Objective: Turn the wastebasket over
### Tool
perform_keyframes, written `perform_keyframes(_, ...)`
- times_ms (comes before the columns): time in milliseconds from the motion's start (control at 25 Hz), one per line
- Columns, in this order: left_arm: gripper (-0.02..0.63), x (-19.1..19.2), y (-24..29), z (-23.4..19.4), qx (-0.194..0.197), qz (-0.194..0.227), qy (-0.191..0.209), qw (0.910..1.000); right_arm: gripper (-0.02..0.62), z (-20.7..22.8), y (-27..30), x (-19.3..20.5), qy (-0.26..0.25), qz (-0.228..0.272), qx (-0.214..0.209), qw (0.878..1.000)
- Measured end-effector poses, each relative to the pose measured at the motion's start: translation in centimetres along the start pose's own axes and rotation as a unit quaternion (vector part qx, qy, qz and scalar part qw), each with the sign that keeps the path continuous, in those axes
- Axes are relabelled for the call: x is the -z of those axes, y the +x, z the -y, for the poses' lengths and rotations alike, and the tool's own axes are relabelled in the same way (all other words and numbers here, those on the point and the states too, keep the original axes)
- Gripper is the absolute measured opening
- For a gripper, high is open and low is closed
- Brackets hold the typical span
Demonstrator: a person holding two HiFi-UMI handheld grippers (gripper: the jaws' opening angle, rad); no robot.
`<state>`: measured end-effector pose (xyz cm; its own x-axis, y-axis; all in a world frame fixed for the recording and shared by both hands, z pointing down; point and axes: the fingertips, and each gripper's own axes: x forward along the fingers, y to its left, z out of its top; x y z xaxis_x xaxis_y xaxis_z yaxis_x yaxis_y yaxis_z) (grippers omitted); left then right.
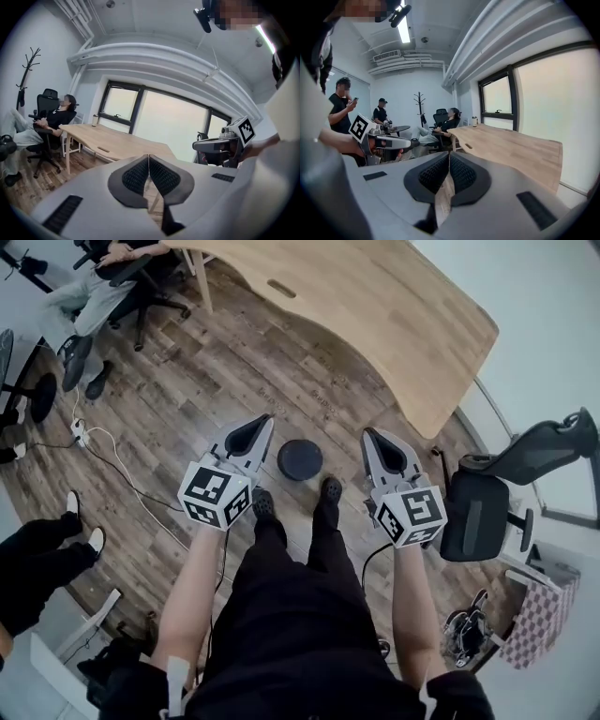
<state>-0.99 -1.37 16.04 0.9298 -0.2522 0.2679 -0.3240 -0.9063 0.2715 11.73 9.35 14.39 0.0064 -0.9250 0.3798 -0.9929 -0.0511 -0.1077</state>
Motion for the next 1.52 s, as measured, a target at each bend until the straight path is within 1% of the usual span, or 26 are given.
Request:
perform_keyframes(120,0.019,0.6,1.1,-0.7,-0.030,-0.007,-0.015,0.9994,0.032,1.2,2.5,0.0,-0.008,-0.017,-0.039,0.999)
perform_keyframes(240,0.020,2.7,2.1,-2.0,-0.069,-0.022,-0.034,0.9968,0.032,2.1,5.5,2.4,-0.012,-0.059,-0.083,0.995)
perform_keyframes(320,0.020,5.4,2.6,-2.8,-0.097,-0.037,-0.054,0.9931,0.032,2.3,7.5,5.6,-0.014,-0.099,-0.118,0.988)
perform_keyframes(440,0.020,10.9,3.5,-4.1,-0.128,-0.062,-0.089,0.9858,0.034,2.6,10.5,12.0,-0.020,-0.155,-0.158,0.975)
perform_keyframes(600,0.021,18.2,5.1,-6.1,-0.152,-0.078,-0.129,0.9768,0.034,3.4,14.2,20.5,-0.028,-0.211,-0.182,0.960)
perform_keyframes(720,0.021,23.1,5.6,-7.1,-0.163,-0.091,-0.147,0.9712,0.034,3.5,15.8,26.1,-0.029,-0.243,-0.192,0.950)
perform_keyframes(840,0.021,29.4,6.7,-7.7,-0.160,-0.113,-0.161,0.9674,0.034,3.9,17.3,32.7,-0.030,-0.275,-0.197,0.941)
perform_keyframes(960,0.021,37.2,8.7,-8.3,-0.147,-0.141,-0.183,0.9619,0.038,4.9,19.2,40.5,-0.030,-0.314,-0.201,0.927)
perform_keyframes(1000,0.029,40.0,9.5,-8.6,-0.142,-0.150,-0.193,0.9593,0.067,5.2,19.9,43.4,-0.029,-0.329,-0.202,0.922)
perform_keyframes(1040,0.077,42.9,10.4,-8.9,-0.137,-0.161,-0.203,0.9561,0.160,5.6,20.6,46.3,-0.027,-0.345,-0.203,0.916)
perform_keyframes(1080,0.132,45.9,11.1,-9.1,-0.132,-0.174,-0.213,0.9523,0.209,5.8,21.2,49.3,-0.025,-0.362,-0.203,0.910)
perform_keyframes(1120,0.178,48.8,11.7,-9.2,-0.127,-0.188,-0.223,0.9480,0.231,6.1,21.6,52.1,-0.023,-0.378,-0.204,0.903)
perform_keyframes(1200,0.230,54.2,12.7,-9.4,-0.119,-0.213,-0.240,0.9395,0.281,6.6,22.3,57.4,-0.019,-0.405,-0.203,0.891)
perform_keyframes(1240,0.251,56.7,13.3,-9.7,-0.113,-0.226,-0.247,0.9355,0.292,7.0,22.7,59.6,-0.017,-0.417,-0.202,0.886)
perform_keyframes(1320,0.307,61.3,14.2,-10.0,-0.097,-0.250,-0.267,0.9256,0.315,7.5,23.2,63.5,-0.006,-0.441,-0.204,0.874)
perform_keyframes(1400,0.322,64.8,14.8,-9.7,-0.076,-0.273,-0.289,0.9143,0.332,7.8,23.2,66.4,0.014,-0.461,-0.212,0.861)
perform_keyframes(1480,0.327,67.1,15.3,-9.0,-0.051,-0.296,-0.302,0.9049,0.345,7.7,23.1,67.7,0.046,-0.471,-0.228,0.851)
perform_keyframes(1520,0.327,67.9,15.5,-8.6,-0.042,-0.306,-0.301,0.9023,0.345,7.6,23.2,67.8,0.065,-0.472,-0.236,0.847)
